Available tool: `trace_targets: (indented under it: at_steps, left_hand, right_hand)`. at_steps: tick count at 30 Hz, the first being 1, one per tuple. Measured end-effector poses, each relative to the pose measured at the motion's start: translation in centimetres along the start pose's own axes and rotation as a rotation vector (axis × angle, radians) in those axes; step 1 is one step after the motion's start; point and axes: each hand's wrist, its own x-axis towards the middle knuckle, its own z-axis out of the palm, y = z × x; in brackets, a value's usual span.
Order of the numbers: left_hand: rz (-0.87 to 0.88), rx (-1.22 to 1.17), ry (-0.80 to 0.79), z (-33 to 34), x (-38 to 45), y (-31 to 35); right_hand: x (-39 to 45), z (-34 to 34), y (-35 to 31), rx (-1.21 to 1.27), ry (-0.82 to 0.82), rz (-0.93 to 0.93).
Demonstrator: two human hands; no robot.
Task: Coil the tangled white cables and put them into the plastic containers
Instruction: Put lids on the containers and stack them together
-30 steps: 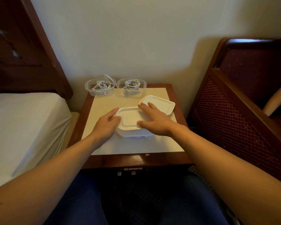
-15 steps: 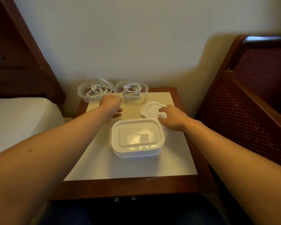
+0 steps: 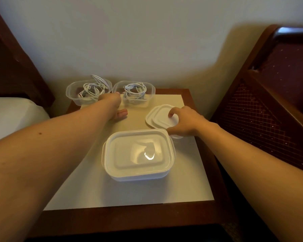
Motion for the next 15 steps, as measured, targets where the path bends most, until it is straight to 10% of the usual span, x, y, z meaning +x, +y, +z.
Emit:
trace_targets:
  at_steps: [15]
  left_hand:
    - [0.121,0.012,-0.075,-2.9,-5.8,-1.2]
  right_hand:
    - [-4.9,-4.6,-3.7,0.278,0.249,-0.081]
